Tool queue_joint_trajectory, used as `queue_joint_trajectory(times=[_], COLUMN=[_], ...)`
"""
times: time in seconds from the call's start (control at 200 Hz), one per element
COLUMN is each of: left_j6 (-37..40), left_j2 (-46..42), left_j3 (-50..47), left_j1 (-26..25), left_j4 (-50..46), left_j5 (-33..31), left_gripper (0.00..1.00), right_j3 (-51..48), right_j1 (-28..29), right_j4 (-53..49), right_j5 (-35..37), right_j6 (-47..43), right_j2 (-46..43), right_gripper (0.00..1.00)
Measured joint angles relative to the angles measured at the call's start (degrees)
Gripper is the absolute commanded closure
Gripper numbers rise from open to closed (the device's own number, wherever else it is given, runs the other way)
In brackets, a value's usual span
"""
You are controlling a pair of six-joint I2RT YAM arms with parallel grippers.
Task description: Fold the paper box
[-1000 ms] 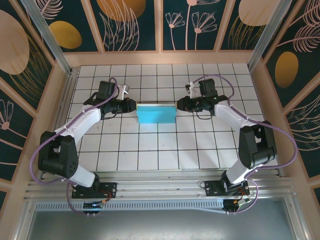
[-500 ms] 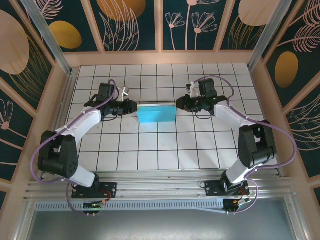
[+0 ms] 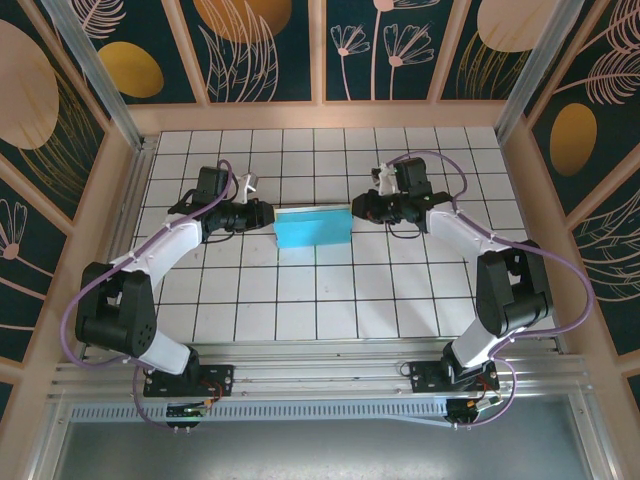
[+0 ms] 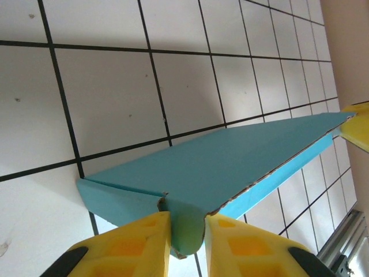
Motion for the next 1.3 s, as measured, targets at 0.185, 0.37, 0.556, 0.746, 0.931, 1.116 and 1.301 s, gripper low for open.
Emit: queue_joint_trajectory(times=[0.185, 0.37, 0.556, 0.746, 0.931, 1.116, 1.301], left_j6=[1.2, 1.4, 1.0, 0.4, -0.6, 2.5, 6.0], left_j2=[-0.2, -1.0, -3.3, -5.0, -5.7, -5.5, -2.5], left_j3=[0.3, 0.7, 1.0, 1.0, 1.1, 1.7, 4.1], left_j1=[0.0, 0.0, 0.0, 0.0, 0.0, 0.0, 0.0], left_j4=[-1.5, -2.0, -1.9, -1.4, -0.4, -1.6, -3.5], left_j5=[-1.8, -2.3, -1.6, -1.2, -3.1, -6.8, -4.5], left_gripper=[0.74, 0.66, 0.65, 0.63, 0.62, 0.59, 0.6], right_j3=[0.7, 1.1, 1.7, 1.7, 2.2, 4.5, 4.9], right_j1=[1.4, 1.8, 1.8, 1.8, 1.8, 1.8, 1.8], right_j4=[-1.9, -2.9, -3.5, -3.9, -3.8, -3.8, -5.0], right_j5=[3.8, 5.0, 5.1, 5.1, 4.5, 4.5, 5.6], right_j6=[-3.7, -4.7, -4.5, -3.3, -1.8, -1.2, -1.2], right_j2=[0.0, 0.0, -0.3, -1.3, -2.7, -2.8, -2.8], right_gripper=[0.82, 0.74, 0.65, 0.62, 0.62, 0.62, 0.64])
